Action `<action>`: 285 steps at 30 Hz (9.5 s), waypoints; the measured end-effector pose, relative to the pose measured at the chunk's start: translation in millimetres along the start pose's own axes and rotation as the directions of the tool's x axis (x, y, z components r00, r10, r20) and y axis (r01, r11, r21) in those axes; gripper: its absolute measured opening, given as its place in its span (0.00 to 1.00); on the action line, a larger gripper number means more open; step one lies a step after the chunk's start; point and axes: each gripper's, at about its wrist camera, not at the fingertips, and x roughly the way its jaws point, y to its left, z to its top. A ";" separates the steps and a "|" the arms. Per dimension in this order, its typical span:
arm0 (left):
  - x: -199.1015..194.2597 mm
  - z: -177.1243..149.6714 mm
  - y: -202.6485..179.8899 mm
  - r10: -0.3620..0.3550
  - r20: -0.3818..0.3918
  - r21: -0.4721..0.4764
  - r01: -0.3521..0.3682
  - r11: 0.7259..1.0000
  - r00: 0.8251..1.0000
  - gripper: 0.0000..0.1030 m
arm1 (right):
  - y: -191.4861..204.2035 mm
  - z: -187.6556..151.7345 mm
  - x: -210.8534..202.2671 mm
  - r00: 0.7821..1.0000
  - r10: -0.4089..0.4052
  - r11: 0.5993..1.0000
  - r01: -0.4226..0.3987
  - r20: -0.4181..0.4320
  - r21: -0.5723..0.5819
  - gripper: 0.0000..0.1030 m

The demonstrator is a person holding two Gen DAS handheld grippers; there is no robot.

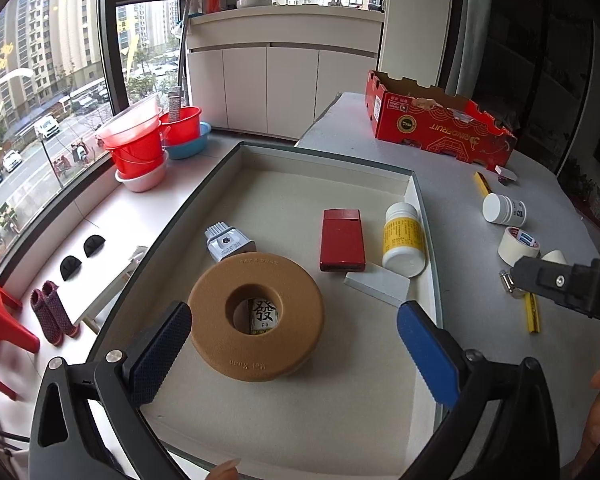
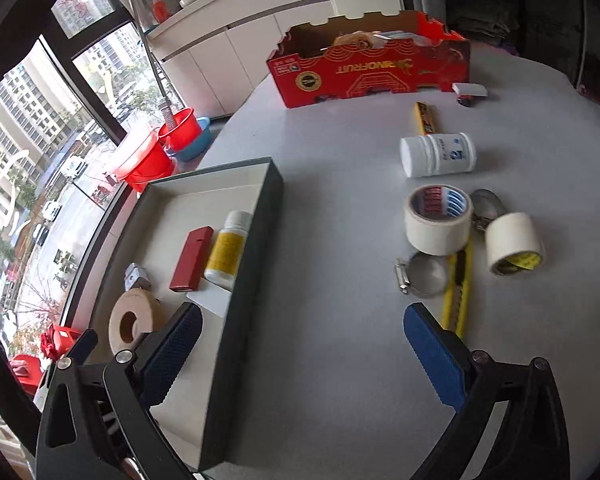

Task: Organize rigid objects
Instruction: 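Grasp the white tape roll with the right tool while the left tool moves toward the hose clamp, then grasp the metal hose clamp with the left tool, then carry the hose clamp and white tape roll over the green tray with both tools, then open both tools to drop the hose clamp and tape roll into the tray, then move both tools away from the tray toward the items left on the table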

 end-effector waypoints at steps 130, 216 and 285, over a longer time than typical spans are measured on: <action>-111.3 -51.3 -32.7 -0.242 0.063 -0.048 0.245 0.968 0.968 0.44 | -13.9 -80.4 -106.1 0.989 -0.134 0.988 0.137 0.058 -0.064 0.48; 68.3 76.0 24.7 0.054 -0.089 0.045 -0.050 0.998 0.995 1.00 | 121.6 -27.1 26.9 0.991 0.091 0.910 -0.121 -0.093 -0.397 0.81; -88.8 -7.1 -48.7 0.056 -0.034 0.036 -0.055 0.998 0.998 1.00 | -25.4 -81.6 -87.8 0.999 -0.028 0.983 0.024 -0.023 -0.180 0.99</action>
